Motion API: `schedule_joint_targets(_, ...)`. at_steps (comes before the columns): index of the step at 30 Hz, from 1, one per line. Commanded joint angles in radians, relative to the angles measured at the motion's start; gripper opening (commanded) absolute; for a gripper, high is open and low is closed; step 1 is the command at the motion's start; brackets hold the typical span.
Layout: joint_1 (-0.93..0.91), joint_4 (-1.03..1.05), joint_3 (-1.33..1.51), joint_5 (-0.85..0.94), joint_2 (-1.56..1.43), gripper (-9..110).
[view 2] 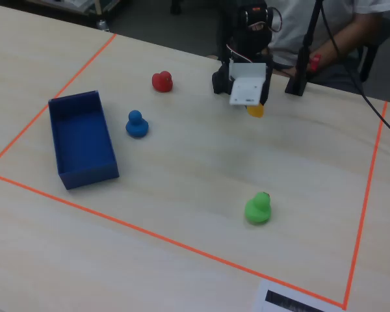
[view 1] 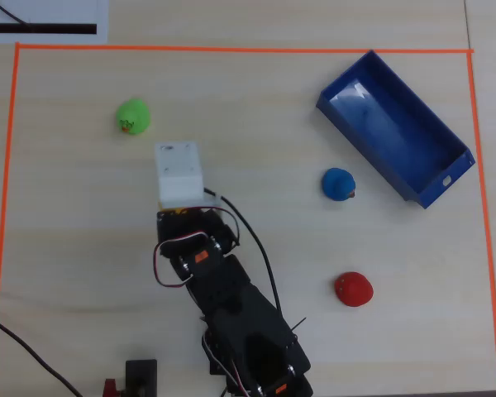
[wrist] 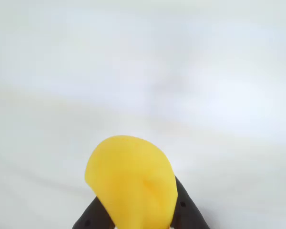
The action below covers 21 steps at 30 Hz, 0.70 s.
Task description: Grasp yellow duck and put it into box.
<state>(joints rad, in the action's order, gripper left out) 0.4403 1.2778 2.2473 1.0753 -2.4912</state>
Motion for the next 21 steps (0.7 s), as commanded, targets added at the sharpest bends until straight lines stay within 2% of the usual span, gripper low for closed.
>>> schedule_joint_targets(1,-0.204,-0.012,-0.101,0.034,-0.026,0)
schedule_joint_targets(8,-0.463,-0.114,-0.163,0.103,-0.018,0)
schedule_joint_targets(14,-0.646,-0.387,-0.112,0.127,0.041,0)
schedule_joint_targets(21,-0.758,-0.655,-0.110,0.103,0.170,0)
